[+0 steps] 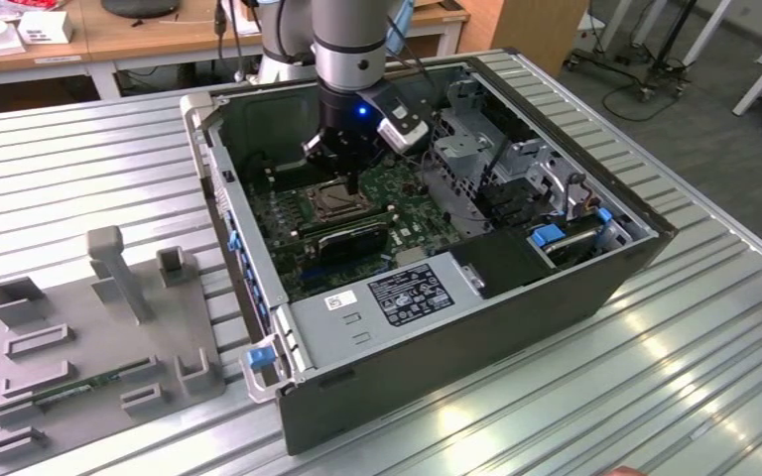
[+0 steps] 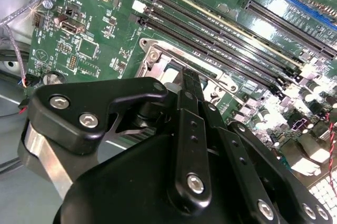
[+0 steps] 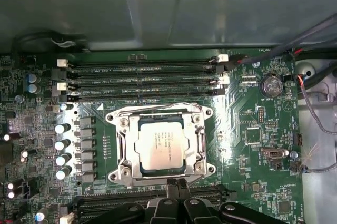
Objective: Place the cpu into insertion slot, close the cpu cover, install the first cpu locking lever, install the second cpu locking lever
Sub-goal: 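Install the second cpu locking lever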
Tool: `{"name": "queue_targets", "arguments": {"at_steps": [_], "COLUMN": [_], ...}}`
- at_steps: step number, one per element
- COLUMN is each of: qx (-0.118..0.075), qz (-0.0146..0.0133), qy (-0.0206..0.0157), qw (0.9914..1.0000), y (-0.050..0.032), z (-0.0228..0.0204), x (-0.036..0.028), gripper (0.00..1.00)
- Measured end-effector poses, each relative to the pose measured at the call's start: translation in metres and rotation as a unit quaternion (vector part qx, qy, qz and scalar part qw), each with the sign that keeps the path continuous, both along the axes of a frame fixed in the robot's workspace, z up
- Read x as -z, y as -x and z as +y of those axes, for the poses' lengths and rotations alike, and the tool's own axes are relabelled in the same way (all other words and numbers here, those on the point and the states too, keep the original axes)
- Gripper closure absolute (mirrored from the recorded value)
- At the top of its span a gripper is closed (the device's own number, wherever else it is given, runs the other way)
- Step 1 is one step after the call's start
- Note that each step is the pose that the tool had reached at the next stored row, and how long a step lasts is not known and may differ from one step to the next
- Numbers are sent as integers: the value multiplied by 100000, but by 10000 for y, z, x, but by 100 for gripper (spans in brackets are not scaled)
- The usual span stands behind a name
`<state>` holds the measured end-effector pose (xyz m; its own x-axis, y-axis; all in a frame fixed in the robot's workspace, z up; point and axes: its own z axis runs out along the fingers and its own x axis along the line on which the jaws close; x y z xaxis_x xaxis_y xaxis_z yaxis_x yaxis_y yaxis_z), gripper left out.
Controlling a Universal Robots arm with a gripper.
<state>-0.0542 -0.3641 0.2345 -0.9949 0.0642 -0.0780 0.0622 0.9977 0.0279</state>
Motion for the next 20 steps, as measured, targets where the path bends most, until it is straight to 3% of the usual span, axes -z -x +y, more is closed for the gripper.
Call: {"name": "queue_targets", "arguments": {"at_steps": [5,12,18,20], "qx": [-1,-2,-2,-10], "qz": [8,3,-1,153], "qy": [14,7,1,11], "qw": [100000,100000,100000,100000], "y": [0,0,0,-1], "z": [-1,-1,-1,-1], "x": [-9,-117,-120,-120], "gripper": [89,89,89,89]}}
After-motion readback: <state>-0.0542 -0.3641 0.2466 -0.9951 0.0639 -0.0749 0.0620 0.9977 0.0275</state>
